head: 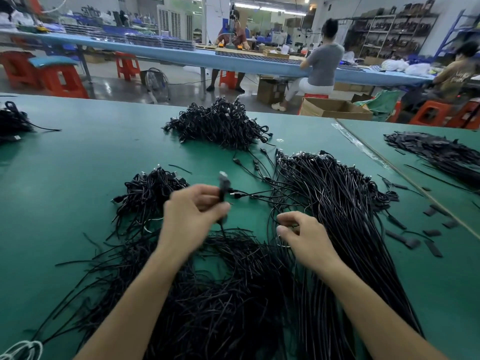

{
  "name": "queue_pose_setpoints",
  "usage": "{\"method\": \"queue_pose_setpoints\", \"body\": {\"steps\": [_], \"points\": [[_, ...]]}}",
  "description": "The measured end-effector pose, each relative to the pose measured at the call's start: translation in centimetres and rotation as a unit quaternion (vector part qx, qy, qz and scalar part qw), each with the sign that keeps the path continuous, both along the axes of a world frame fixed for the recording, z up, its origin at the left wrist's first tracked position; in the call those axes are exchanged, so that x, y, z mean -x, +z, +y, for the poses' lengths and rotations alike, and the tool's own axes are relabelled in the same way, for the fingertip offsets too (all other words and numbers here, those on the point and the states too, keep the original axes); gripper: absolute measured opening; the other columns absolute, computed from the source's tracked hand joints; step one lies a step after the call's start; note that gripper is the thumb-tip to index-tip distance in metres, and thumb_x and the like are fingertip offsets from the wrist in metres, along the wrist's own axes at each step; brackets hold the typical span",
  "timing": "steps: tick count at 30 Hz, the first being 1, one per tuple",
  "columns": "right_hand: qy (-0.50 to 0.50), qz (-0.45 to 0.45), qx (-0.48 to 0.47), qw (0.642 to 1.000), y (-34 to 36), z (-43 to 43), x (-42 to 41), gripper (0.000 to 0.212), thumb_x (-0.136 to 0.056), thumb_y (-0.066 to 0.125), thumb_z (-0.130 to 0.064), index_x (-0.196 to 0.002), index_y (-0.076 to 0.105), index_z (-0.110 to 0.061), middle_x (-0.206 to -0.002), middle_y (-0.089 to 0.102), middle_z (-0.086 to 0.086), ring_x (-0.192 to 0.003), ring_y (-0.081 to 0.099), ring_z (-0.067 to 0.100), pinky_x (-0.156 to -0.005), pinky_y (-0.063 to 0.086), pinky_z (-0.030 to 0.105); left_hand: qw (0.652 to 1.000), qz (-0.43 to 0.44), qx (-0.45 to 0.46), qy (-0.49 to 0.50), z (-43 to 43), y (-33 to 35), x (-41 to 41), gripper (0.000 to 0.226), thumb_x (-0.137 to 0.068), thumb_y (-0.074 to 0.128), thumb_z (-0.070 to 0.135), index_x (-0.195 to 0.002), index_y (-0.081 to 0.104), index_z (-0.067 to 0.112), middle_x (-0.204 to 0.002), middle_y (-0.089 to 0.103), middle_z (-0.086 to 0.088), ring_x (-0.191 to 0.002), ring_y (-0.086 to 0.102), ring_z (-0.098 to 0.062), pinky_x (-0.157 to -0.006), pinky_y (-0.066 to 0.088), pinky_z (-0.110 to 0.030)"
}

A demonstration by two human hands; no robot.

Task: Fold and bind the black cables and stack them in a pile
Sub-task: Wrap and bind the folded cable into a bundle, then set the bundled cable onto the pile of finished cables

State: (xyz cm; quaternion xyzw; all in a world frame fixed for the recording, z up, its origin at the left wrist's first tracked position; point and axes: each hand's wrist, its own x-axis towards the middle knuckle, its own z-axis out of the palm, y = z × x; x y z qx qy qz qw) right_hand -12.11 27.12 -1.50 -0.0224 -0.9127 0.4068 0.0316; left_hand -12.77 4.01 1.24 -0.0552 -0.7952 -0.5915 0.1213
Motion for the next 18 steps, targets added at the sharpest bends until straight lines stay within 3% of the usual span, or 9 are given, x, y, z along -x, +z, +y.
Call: {"method": "queue_pose_setpoints", "body": {"steps": [2, 4, 9, 12, 15, 18], "points": [[-0.011, -0.034, -0.128, 0.991, -0.6, 1.2, 1.4, 0.041, -0.101, 0.053, -0.019, -0.142, 0.049, -0.018, -0.136, 0.052, 0.002, -0.123, 0.052, 0.019, -0.105, 0.045, 0.040, 0.995, 0.017, -0.004, 0.094, -1.7, 0.0, 2.0, 0.032, -0.077, 0.082, 0.010, -0.100, 0.069, 0.028, -0.086, 0.070, 0.018, -0.074, 0.069, 0.007, -0.068, 0.055, -0.010], [-0.016, -0.083, -0.189, 0.978, -1.3, 1.6, 2.3, 0.044, -0.103, 0.049, -0.022, -0.146, 0.043, -0.016, -0.142, 0.046, 0.006, -0.127, 0.049, 0.023, -0.105, 0.044, 0.042, 0.986, 0.031, 0.020, 0.164, -3.2, 0.1, 3.8, 0.037, -0.081, 0.080, 0.009, -0.116, 0.070, 0.015, -0.093, 0.069, 0.015, -0.078, 0.067, 0.007, -0.077, 0.052, -0.010], [-0.058, -0.076, -0.266, 0.959, -2.3, 0.8, 3.3, 0.025, -0.103, 0.049, -0.023, -0.126, 0.057, -0.014, -0.120, 0.060, 0.005, -0.105, 0.059, 0.021, -0.085, 0.053, 0.036, 0.967, -0.031, 0.142, 0.210, -5.0, -0.9, 6.3, 0.047, -0.090, 0.071, 0.008, -0.134, 0.058, 0.002, -0.124, 0.067, -0.017, -0.108, 0.060, -0.018, -0.105, 0.044, -0.034], [-0.091, -0.073, -0.230, 0.966, -1.7, 0.5, 3.4, 0.023, -0.102, 0.049, -0.019, -0.121, 0.062, -0.015, -0.099, 0.061, 0.001, -0.086, 0.060, 0.020, -0.072, 0.050, 0.032, 0.960, -0.036, 0.185, 0.206, -4.6, -1.5, 6.0, 0.054, -0.093, 0.068, 0.010, -0.143, 0.049, 0.003, -0.145, 0.047, -0.019, -0.137, 0.040, -0.030, -0.117, 0.031, -0.041], [-0.077, -0.050, -0.134, 0.987, 0.3, 0.0, 3.0, 0.022, -0.100, 0.051, -0.015, -0.110, 0.071, -0.015, -0.086, 0.066, -0.003, -0.068, 0.058, 0.014, -0.058, 0.048, 0.029, 0.945, 0.081, 0.246, 0.200, -3.2, -1.6, 4.7, 0.042, -0.089, 0.067, 0.005, -0.130, 0.062, 0.015, -0.132, 0.054, -0.009, -0.126, 0.044, -0.024, -0.106, 0.031, -0.026], [0.045, -0.065, 0.082, 0.994, 3.3, -1.8, 1.2, 0.018, -0.101, 0.053, -0.011, -0.098, 0.069, -0.019, -0.080, 0.066, -0.003, -0.064, 0.058, 0.010, -0.056, 0.054, 0.033, 0.960, 0.094, 0.265, -0.004, -1.0, -1.2, 3.2, 0.049, -0.086, 0.072, 0.009, -0.130, 0.061, 0.027, -0.123, 0.059, 0.011, -0.118, 0.052, -0.011, -0.106, 0.039, -0.028]]}}
